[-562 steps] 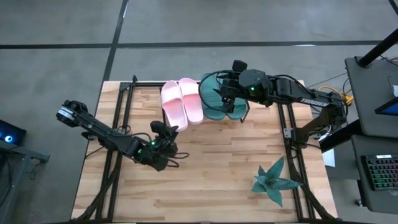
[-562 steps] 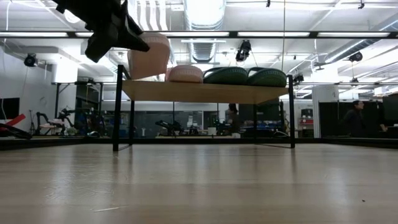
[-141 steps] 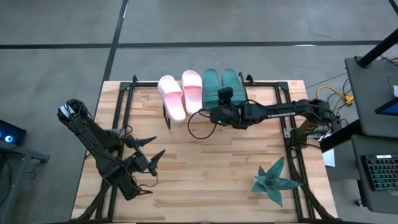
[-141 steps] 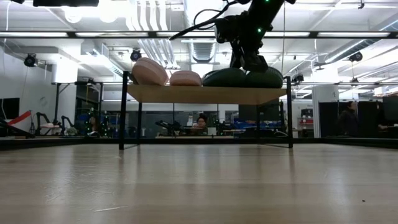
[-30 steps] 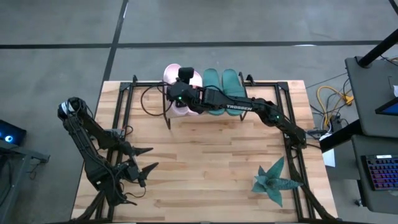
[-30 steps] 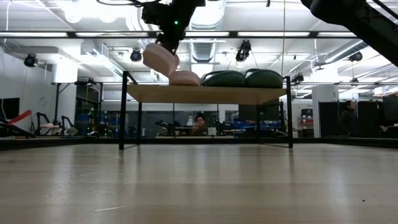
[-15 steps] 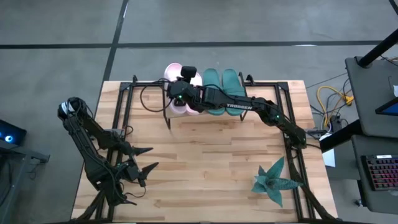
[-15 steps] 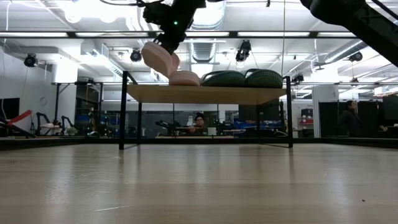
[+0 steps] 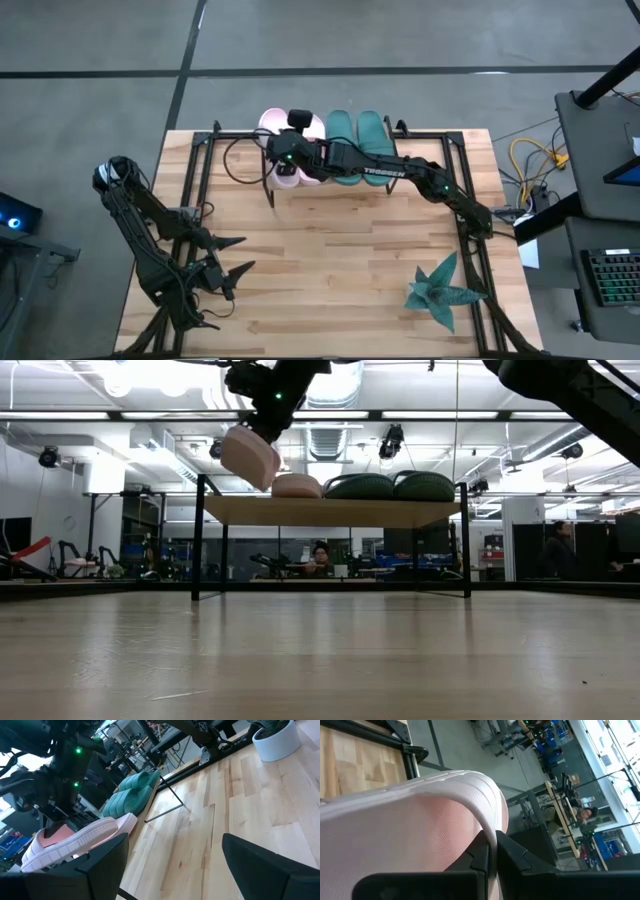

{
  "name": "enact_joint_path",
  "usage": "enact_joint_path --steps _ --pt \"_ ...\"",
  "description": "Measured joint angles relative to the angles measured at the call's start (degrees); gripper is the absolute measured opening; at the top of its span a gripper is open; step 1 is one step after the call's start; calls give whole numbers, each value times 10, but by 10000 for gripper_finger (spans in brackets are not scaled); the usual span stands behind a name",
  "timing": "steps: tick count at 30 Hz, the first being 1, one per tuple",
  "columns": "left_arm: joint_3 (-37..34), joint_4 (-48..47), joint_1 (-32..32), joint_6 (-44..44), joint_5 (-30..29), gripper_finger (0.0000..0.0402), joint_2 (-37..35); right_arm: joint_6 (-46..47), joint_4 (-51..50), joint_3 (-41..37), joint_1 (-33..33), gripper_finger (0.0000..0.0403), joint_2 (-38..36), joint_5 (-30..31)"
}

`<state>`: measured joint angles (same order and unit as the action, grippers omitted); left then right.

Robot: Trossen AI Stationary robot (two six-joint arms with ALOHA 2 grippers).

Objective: Pick and place slides into the shelf
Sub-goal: Adjust the slippers on the shelf

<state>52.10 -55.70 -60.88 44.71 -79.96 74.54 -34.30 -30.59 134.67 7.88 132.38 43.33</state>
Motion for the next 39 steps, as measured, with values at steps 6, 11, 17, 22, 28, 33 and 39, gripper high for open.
enact_joint_path --steps 6,11,17,22,28,33,39 --pt "0 2 0 0 0 303 0 10 3 -12 2 12 0 -1" --pt "0 3 0 0 0 303 0 13 19 -43 7 12 0 -1" --pt "0 3 0 0 0 303 2 -8 25 -70 12 12 -2 5" --pt "0 4 0 0 0 303 2 -21 18 -75 12 12 -2 17" --pt "0 4 0 0 0 303 2 -18 -1 -75 13 12 -2 -1" --pt "0 4 0 0 0 303 2 -18 -10 -77 13 12 -1 -9" --pt "0 4 0 0 0 303 2 -5 -35 -77 16 12 -1 -40"
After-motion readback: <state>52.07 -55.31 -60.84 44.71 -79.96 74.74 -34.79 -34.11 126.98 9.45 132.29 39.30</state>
